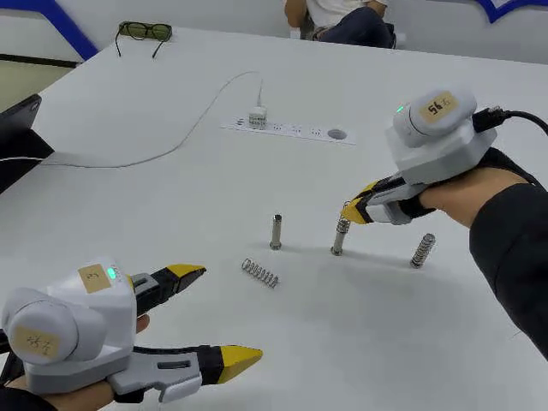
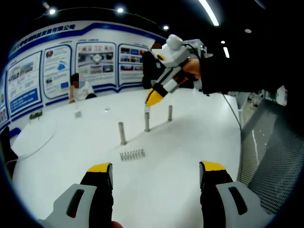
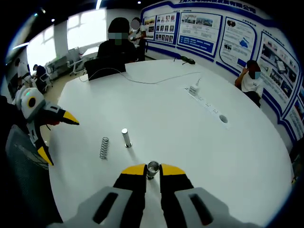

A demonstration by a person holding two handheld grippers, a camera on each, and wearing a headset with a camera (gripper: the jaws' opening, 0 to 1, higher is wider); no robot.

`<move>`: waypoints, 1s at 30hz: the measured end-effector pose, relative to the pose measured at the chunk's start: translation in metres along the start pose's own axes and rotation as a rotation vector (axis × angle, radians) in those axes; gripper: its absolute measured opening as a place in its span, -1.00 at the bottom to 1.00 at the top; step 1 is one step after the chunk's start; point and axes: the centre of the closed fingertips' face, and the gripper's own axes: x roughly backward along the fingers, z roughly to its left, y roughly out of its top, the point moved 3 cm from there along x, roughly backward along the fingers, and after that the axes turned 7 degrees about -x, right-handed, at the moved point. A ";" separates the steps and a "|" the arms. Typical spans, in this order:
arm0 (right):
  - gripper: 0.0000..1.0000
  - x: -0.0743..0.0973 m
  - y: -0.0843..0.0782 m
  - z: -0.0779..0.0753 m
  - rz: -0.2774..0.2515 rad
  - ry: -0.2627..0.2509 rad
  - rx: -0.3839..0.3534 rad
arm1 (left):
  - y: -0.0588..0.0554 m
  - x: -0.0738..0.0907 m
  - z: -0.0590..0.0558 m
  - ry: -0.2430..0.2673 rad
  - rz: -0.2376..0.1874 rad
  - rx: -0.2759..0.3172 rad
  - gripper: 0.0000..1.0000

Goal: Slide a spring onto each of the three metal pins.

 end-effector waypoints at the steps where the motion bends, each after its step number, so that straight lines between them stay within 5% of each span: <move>1: -0.76 0.000 0.000 0.000 0.001 0.000 0.000 | 0.000 0.000 0.000 0.000 0.000 0.000 0.51; 30: -0.76 -0.011 -0.012 0.003 0.032 0.005 0.001 | 0.000 0.000 0.000 0.002 0.002 0.005 0.51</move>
